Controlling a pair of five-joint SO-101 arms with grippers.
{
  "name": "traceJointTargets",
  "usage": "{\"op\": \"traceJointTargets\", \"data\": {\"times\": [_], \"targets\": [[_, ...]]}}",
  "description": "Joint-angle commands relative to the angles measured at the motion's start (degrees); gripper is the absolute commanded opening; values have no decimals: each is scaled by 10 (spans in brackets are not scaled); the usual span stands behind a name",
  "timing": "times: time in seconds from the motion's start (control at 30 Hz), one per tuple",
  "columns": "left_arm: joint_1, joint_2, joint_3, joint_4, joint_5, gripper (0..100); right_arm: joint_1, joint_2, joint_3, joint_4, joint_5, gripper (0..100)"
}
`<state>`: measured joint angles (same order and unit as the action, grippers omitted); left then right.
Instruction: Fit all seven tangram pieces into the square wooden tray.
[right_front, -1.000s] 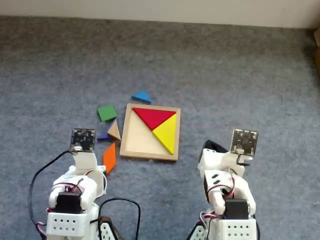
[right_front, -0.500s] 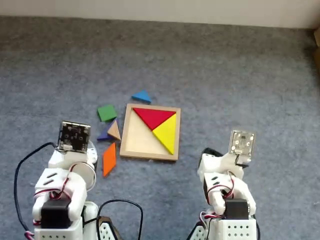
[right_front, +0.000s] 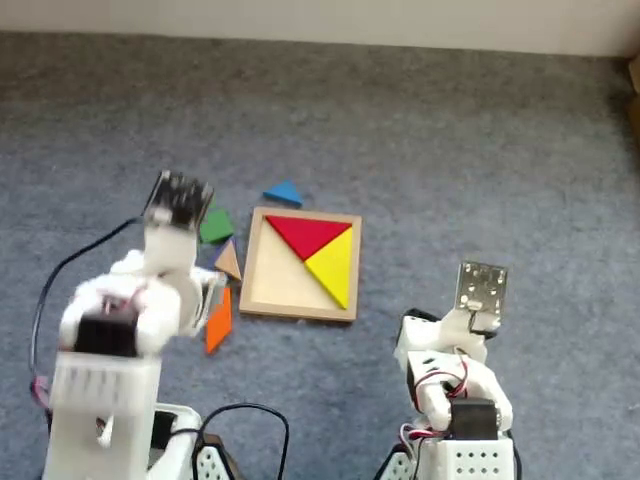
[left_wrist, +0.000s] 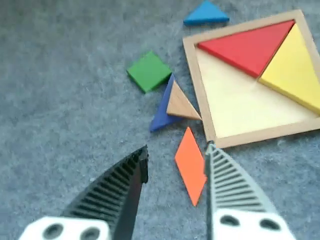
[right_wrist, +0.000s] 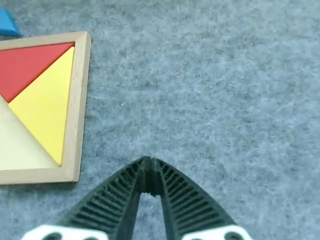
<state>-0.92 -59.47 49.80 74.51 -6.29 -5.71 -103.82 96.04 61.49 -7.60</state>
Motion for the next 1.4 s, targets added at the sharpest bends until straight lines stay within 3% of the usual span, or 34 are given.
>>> {"op": "traceJointTargets", "data": {"times": [0.0, 0.27, 0.57, 0.7, 0.97, 1.13, 1.37], "targets": [[13, 217, -109, 5, 40, 264, 15, 2, 82, 3, 8, 5], [14, 472, -243, 3, 76, 263, 39, 0, 82, 0, 8, 5], [13, 622, -315, -19, 86, 263, 40, 0, 82, 0, 8, 5], [9, 660, -319, -63, 122, 263, 40, 0, 82, 0, 8, 5], [9, 695, -313, -94, 125, 257, 40, 0, 82, 0, 8, 5], [11, 713, -318, -96, 124, 181, 40, 0, 82, 0, 8, 5], [14, 709, -314, -94, 123, 178, 40, 0, 82, 0, 8, 5]]}}
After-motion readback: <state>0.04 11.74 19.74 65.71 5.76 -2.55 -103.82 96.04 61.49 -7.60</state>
